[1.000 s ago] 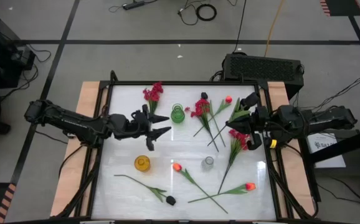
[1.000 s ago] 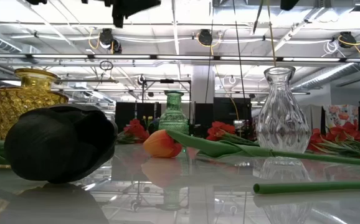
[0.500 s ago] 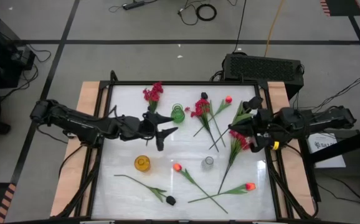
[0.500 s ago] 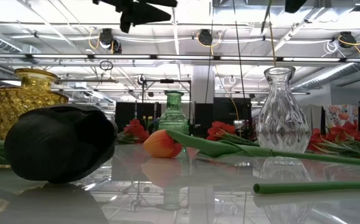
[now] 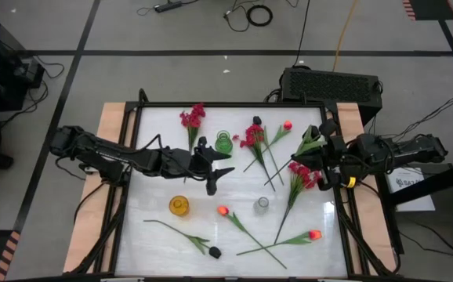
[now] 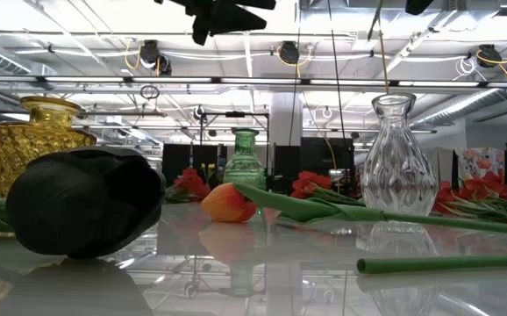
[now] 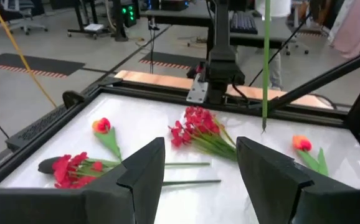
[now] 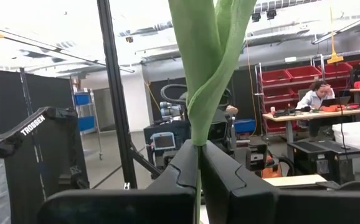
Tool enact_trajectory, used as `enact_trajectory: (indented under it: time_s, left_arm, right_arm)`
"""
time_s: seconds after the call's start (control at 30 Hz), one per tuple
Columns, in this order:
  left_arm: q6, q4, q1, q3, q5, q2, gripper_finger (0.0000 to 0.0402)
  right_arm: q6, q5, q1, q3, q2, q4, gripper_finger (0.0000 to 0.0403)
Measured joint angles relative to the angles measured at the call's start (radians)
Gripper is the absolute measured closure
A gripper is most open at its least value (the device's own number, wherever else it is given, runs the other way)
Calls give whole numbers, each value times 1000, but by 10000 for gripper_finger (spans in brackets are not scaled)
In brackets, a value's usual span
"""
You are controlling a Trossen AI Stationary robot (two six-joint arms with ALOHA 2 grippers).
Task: Sort flowers into vase by color
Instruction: Put top left black flower into the transparent vase
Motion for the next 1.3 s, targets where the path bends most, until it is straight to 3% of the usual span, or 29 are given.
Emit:
enact_trajectory:
  time_s: [0.37,0.57,0.8,1.03,1.3]
  left_arm:
    - [-27,-39,-16,5,7,0,196]
    - [-54,-44,-16,5,85,0,196]
    - [-79,-44,-16,5,93,0,196]
    - [-79,-49,-18,4,96,8,196]
    - [-80,-37,-18,4,96,30,196]
  right_arm:
    - [10,0,0,0,-60,-47,402]
    - [25,23,0,0,-73,-87,402]
    - [89,27,1,0,-72,-132,402]
    - [130,29,67,0,-71,-141,403]
    - [73,159,151,0,-13,-95,403]
